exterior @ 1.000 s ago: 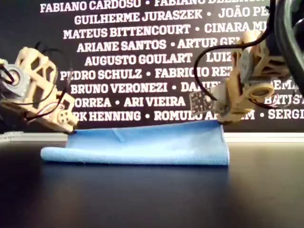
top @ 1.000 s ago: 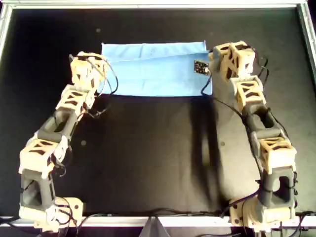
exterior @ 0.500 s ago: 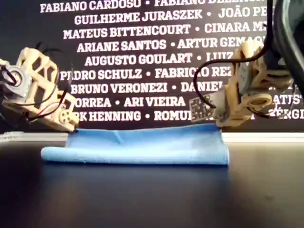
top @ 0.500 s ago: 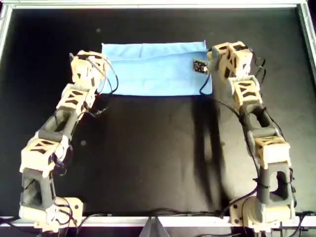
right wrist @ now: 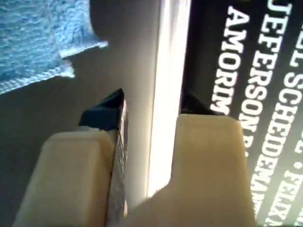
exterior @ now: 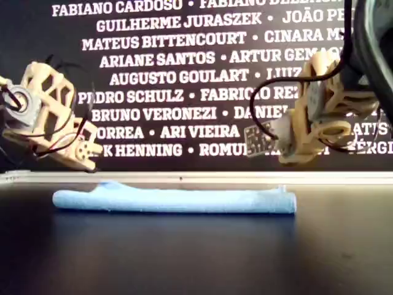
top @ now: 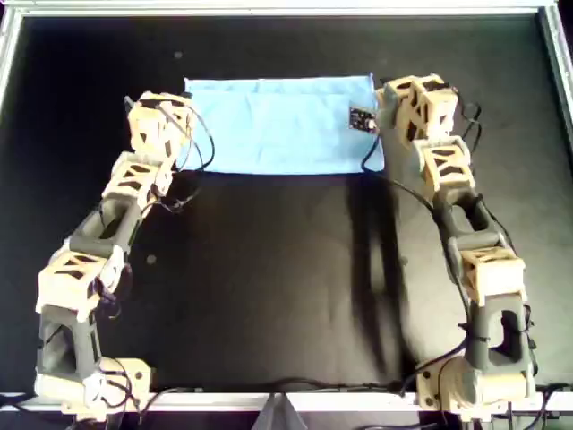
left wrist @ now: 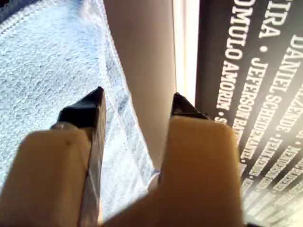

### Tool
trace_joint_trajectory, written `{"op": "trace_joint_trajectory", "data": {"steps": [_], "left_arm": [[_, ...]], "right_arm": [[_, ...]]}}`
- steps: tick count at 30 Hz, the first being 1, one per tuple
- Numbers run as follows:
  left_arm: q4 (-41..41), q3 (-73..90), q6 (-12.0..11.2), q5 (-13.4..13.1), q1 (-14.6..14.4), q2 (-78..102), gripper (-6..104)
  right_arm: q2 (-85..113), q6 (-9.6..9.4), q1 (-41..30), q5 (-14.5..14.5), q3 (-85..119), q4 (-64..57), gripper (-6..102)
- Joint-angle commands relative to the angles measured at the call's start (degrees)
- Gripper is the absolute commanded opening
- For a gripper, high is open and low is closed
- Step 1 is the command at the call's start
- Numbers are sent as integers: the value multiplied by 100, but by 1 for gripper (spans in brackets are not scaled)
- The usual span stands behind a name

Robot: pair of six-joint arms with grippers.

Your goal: Fold a cloth

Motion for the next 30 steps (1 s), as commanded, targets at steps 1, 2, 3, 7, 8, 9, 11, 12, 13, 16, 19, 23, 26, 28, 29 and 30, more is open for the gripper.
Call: {"op": "trace_joint_trajectory", "data": {"steps": [1, 2, 3, 7, 8, 9, 11, 12, 13, 16, 19, 23, 26, 28, 29, 30], "left_arm": [[-35, -308, 26, -44, 44, 369, 50], [-9, -299, 26, -53, 79, 457, 50], [26, -255, 26, -53, 88, 633, 50], [668, 914, 26, -62, 62, 2347, 50], [844, 1336, 26, -62, 44, 2988, 50], [1002, 1767, 26, -62, 35, 3691, 50], [1116, 2689, -44, -62, 53, 5115, 50], [1125, 3138, -53, -62, 88, 5774, 50], [1134, 3577, -53, -62, 105, 6451, 50], [1230, 4852, -62, -62, 105, 8367, 49], [1257, 6100, -62, -62, 105, 10020, 49], [1257, 7603, -62, -53, 97, 11681, 49], [1257, 8648, -62, -53, 53, 12604, 49], [1257, 9202, -62, -53, 53, 12981, 49], [1257, 9387, -62, -53, 88, 13025, 49], [1257, 9554, -62, -53, 105, 13017, 49]], "right_arm": [[431, -9, -53, -53, -378, -114, 47], [527, -9, -53, -53, -378, -70, 47], [677, -9, -62, -35, -352, -53, 47], [1854, -9, -97, 35, 378, 360, 48], [2399, -9, -105, 26, 747, 545, 48], [2988, 0, -105, 35, 1160, 729, 48], [4315, 62, -114, 44, 2241, 896, 48], [4966, 79, -114, 53, 2892, 914, 48], [5695, 79, -114, 53, 3524, 914, 48], [7954, 79, -123, 167, 5502, 905, 48], [10107, -9, -114, 448, 7163, 905, 48], [11997, -18, -123, 765, 8798, 905, 48], [13025, -18, -123, 809, 9888, 905, 47], [13693, -18, -123, 809, 10556, 905, 47], [13966, -18, -123, 809, 10898, 905, 47], [14256, -18, -123, 809, 11250, 905, 47]]}}
